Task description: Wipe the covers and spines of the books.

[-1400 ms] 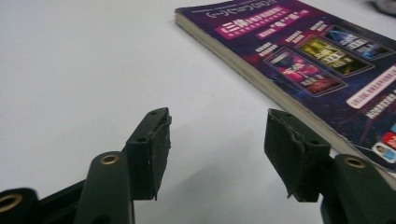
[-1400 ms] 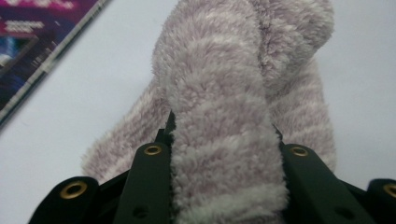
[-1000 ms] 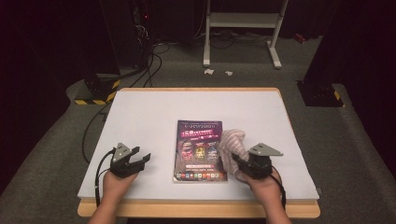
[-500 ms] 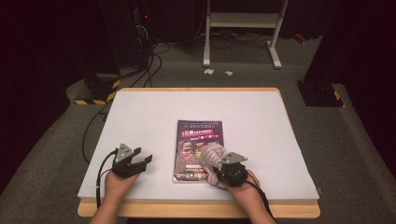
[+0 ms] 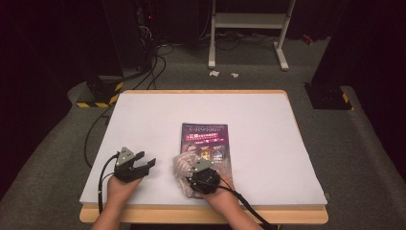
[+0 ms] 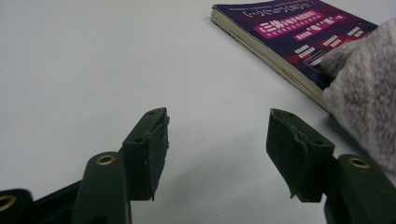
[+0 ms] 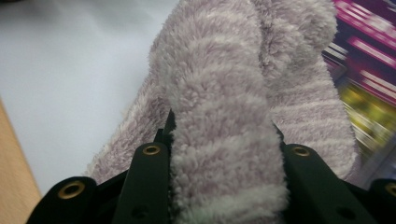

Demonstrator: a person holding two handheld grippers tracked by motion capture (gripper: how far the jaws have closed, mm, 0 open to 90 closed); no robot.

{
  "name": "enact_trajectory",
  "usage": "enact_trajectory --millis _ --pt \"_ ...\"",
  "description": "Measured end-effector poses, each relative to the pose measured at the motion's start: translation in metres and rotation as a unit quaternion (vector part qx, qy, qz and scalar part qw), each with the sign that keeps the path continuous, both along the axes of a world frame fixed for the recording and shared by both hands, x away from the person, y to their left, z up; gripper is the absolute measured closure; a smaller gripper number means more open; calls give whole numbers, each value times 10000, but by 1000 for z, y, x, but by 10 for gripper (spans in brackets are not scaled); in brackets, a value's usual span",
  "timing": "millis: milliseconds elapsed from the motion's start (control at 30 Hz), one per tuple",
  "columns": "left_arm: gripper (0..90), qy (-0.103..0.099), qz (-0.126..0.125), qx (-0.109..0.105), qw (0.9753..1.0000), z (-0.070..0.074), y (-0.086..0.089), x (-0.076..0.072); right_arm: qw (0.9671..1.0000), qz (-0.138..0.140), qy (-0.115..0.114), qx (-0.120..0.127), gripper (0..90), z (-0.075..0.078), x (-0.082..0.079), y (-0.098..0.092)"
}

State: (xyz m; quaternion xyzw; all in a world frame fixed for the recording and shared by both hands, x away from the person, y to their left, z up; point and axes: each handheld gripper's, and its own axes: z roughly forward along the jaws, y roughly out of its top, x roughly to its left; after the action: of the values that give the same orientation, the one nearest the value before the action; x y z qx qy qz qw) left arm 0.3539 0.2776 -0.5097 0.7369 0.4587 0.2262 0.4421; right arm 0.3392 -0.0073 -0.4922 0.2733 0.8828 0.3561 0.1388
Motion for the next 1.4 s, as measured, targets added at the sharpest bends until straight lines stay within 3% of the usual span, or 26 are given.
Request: enact_trajectory --millis 133,300,533,767,867,933,1100,1400 --pt "390 29 11 -22 10000 0 0 0 10000 88 -2 -20 665 0 -3 10" --pt "390 32 4 -5 10000 0 0 0 10000 -52 -68 -11 663 -1 -2 -1" --pt "389 40 -1 8 10000 0 0 0 9978 -653 -25 109 663 -2 0 -55" --pt "389 35 3 27 10000 0 -1 0 9898 -1421 -119 39 662 0 -2 -120" --pt "389 38 8 25 10000 0 -1 0 9875 -1561 -200 -37 662 1 -4 -130" --pt "389 38 8 29 10000 0 -1 1 9843 -1733 -277 -162 663 1 -7 -140" --pt "389 40 1 33 10000 0 -1 1 9842 -1731 -316 -190 664 1 -9 -138" --pt "389 56 -13 30 10000 0 -1 1 9940 -1014 -354 -190 664 2 -16 -79"
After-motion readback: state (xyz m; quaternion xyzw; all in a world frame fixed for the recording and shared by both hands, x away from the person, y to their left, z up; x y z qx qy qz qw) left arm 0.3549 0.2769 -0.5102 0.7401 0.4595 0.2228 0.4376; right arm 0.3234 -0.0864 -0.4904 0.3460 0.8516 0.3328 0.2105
